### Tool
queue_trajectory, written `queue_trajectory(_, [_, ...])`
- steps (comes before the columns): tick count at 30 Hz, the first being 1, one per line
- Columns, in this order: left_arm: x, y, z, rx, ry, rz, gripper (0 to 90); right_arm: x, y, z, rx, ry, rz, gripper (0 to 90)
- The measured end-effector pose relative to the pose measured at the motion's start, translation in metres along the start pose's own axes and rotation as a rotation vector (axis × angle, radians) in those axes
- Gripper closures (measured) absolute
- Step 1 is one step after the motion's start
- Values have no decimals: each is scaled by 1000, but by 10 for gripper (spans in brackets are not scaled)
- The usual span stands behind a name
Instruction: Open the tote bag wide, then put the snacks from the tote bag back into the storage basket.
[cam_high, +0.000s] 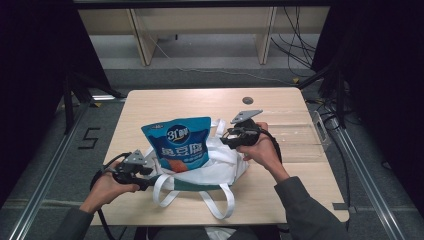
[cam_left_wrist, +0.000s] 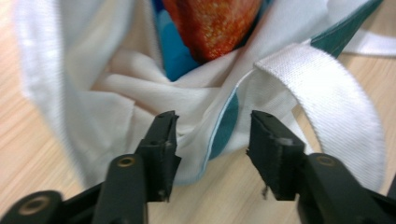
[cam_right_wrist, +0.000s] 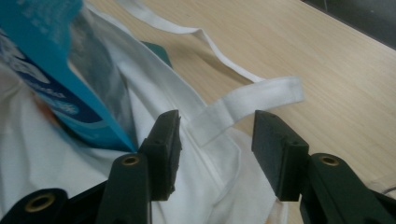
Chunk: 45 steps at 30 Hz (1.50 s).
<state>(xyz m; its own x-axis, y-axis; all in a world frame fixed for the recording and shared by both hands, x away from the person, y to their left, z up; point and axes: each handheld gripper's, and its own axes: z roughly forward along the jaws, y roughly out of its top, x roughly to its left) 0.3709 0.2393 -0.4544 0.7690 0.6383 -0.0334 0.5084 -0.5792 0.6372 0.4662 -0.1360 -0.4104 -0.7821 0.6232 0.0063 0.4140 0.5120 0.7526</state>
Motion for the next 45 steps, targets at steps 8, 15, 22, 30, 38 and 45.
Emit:
queue_trajectory(8, [-16,-10,-25,-23,86,-94,391,6,0,-7,34,26,-7,455])
queue_trajectory(15, [-24,-24,-34,-52,138,-113,306,12,2,-13,53,56,0,423])
queue_trajectory(22, [-34,-33,-34,-36,147,-136,243,16,10,-25,55,41,-41,394])
queue_trajectory(30, [-38,-43,-34,-9,169,-154,215,30,28,-41,60,74,-120,392])
queue_trajectory(38, [-36,-45,-33,-27,177,-165,210,41,51,-48,61,118,-181,341])
queue_trajectory(45, [-37,-45,-31,-36,173,-171,206,45,71,-52,87,129,-240,314])
